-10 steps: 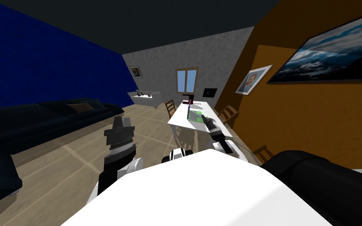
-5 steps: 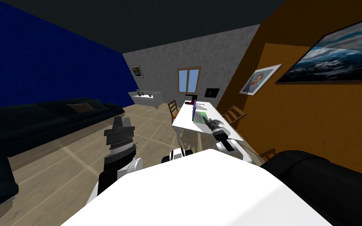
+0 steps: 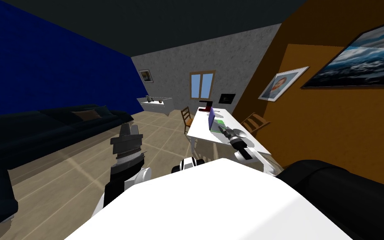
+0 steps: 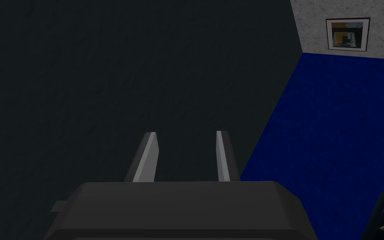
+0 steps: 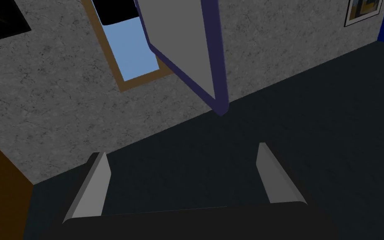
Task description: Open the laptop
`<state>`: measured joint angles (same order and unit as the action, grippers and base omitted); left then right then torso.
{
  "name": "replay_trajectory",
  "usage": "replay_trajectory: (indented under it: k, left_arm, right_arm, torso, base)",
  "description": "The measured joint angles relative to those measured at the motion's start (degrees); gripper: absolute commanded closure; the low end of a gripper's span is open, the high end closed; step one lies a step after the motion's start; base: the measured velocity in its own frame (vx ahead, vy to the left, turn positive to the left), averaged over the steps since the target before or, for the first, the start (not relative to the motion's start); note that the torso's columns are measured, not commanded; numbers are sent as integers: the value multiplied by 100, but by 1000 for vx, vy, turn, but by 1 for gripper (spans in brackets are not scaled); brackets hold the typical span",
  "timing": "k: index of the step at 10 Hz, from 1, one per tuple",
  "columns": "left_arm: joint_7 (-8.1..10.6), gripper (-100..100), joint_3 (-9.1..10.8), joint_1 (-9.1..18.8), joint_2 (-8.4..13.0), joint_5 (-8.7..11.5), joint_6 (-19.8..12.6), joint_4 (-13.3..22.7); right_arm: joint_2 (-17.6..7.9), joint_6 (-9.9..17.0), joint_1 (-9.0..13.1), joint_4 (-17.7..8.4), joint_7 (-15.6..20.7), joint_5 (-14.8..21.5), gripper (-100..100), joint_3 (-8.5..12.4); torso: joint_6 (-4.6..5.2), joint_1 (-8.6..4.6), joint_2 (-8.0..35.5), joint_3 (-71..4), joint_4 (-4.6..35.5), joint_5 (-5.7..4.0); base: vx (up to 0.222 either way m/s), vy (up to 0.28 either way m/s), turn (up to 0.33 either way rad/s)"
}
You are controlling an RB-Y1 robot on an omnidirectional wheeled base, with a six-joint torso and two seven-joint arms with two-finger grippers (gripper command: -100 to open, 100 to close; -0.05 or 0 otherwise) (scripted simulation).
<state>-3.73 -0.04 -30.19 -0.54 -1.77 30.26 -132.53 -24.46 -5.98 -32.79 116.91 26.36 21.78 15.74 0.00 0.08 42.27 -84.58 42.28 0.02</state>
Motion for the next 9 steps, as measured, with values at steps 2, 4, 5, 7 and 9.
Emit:
replay_trajectory:
  k: [2,4,5,7,9]
  left_arm:
    - [0,0,0,0,0,0,0,0]
    - [0,0,1,0,1,0,0,0]
    - [0,0,1,0,1,0,0,0]
    - [0,0,0,0,0,0,0,0]
    - [0,0,0,0,0,0,0,0]
  right_arm:
    - [-212,211,-76,-111,148,141,-100,160]
    - [-360,395,-34,-269,295,271,-100,243]
    - [-471,527,-26,-287,340,320,-100,272]
    - [-676,710,-25,-494,514,491,-100,410]
    - [-902,951,-91,-589,696,666,-100,552]
  torso:
    - [0,-7,3,2,1,-2]
    - [0,-29,7,4,2,-7]
    - [0,-26,7,5,3,-8]
    - [0,6,-8,-5,-2,2]
    - [0,-3,1,0,0,1]
  base:
    - [116,160,3]
    - [92,87,3]
    - [106,116,7]
    - [143,161,2]
    - [120,153,3]
